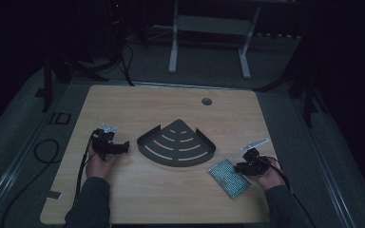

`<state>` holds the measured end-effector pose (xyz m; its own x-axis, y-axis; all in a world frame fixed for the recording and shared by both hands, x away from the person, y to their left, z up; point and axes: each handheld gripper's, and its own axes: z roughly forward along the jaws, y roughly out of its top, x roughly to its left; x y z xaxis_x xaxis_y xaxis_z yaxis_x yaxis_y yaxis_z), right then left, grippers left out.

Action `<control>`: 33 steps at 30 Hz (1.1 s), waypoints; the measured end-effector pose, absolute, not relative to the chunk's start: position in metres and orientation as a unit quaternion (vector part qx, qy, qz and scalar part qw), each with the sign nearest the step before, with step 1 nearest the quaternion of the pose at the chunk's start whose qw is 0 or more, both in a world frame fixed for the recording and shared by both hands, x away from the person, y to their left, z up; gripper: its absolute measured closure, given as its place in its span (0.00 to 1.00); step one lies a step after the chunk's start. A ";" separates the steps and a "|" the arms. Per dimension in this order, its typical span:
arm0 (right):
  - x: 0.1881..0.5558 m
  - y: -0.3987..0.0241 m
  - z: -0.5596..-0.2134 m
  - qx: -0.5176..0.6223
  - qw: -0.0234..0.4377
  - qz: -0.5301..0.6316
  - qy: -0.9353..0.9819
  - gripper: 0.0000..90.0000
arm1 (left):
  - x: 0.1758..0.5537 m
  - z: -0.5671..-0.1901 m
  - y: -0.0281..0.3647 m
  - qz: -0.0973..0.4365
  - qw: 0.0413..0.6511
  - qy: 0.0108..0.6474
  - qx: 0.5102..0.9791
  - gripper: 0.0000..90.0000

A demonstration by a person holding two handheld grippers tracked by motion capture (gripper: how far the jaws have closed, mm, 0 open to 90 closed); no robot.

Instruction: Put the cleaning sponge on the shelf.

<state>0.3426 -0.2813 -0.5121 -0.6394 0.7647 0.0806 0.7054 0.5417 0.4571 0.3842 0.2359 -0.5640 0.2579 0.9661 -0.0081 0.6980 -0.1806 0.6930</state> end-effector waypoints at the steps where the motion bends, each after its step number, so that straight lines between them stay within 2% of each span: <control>1: 0.343 -0.281 -0.512 0.419 0.062 0.232 0.876 0.83 | 0.384 -0.564 0.236 0.225 0.298 0.566 0.735 0.06; 8: 0.346 -0.280 -0.514 0.420 0.049 0.219 0.879 0.83 | 0.384 -0.564 0.236 0.225 0.298 0.566 0.735 0.06; 19: 0.357 -0.279 -0.515 0.433 0.003 0.196 0.880 0.90 | 0.384 -0.564 0.236 0.225 0.298 0.566 0.735 0.06; 33: 0.366 -0.267 -0.509 0.417 -0.001 0.148 0.897 0.99 | 0.384 -0.564 0.236 0.224 0.299 0.566 0.735 0.06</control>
<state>0.3657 -0.2672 -0.5087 -0.6516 0.7481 0.1256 0.7488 0.6079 0.2643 0.3842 0.2359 -0.5640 0.2579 0.9661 -0.0083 0.6981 -0.1805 0.6929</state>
